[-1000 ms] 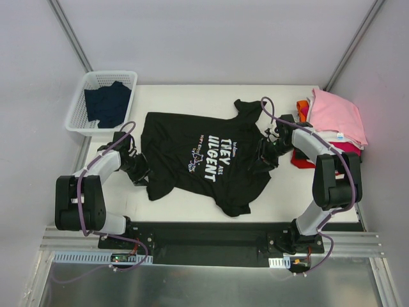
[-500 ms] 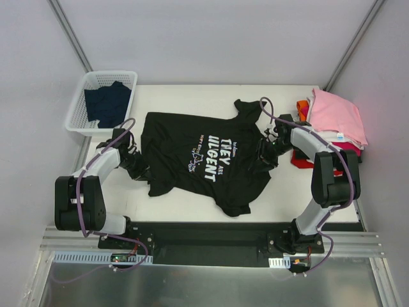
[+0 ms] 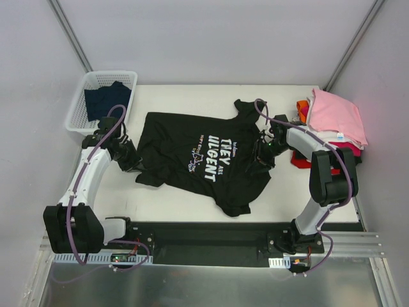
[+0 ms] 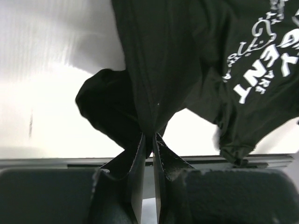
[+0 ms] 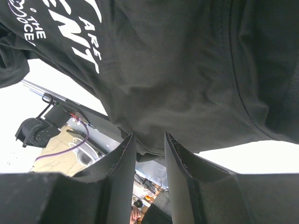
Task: Fold and stack the t-shirts
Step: Flatten out the tshirt
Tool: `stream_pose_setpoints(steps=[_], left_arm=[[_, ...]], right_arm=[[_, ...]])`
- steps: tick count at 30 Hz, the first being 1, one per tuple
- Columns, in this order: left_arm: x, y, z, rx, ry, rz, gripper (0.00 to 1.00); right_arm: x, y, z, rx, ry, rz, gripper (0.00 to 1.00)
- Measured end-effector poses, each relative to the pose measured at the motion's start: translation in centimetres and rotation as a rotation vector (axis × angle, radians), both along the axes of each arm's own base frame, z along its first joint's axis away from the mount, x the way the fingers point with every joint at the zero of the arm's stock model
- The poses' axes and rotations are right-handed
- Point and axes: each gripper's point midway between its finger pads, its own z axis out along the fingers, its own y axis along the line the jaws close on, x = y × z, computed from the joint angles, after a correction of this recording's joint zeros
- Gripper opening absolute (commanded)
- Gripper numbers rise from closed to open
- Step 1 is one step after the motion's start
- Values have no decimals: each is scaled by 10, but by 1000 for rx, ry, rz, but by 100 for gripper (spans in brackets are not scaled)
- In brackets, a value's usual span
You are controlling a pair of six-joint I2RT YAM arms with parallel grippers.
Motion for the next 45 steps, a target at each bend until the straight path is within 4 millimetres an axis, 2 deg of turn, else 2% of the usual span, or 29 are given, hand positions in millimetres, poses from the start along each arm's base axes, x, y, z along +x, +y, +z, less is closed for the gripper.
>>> stream_pose_setpoints(steps=[9,16,18,20,23,24,27,29,34,40,42,44,45], left_arm=[[-34,11,0,69,33,-2,13],[-50,15,2,94,57,3,15],[-53,17,2,101,58,8,18],[-53,17,3,98,57,15,24],[-53,12,-4,68,56,15,42],[-56,10,-9,58,69,16,58],[-58,5,-18,29,116,19,76],[-53,2,-22,8,134,24,83],[-38,-1,-37,-17,198,51,79],[-27,8,-61,32,305,107,75],[-21,10,-67,47,316,119,69],[-17,12,-68,55,314,125,54],[-15,13,-69,61,311,129,50]], right_arm=[[-1,-1,-1,-5,1,1,33],[-1,-1,-1,-6,-1,7,33],[-2,-2,-1,-6,1,10,33],[-3,-2,-1,-6,2,11,33],[-3,-2,-1,-6,2,13,33],[-3,-2,-1,-6,2,14,33],[-4,-2,-1,-8,2,16,33],[-4,-3,-1,-9,2,19,33],[-4,-4,0,-17,-3,19,33],[-4,-5,0,-27,-6,19,33],[-5,-6,0,-29,-2,20,33],[-6,-6,0,-32,2,21,33],[-7,-7,0,-35,5,21,32]])
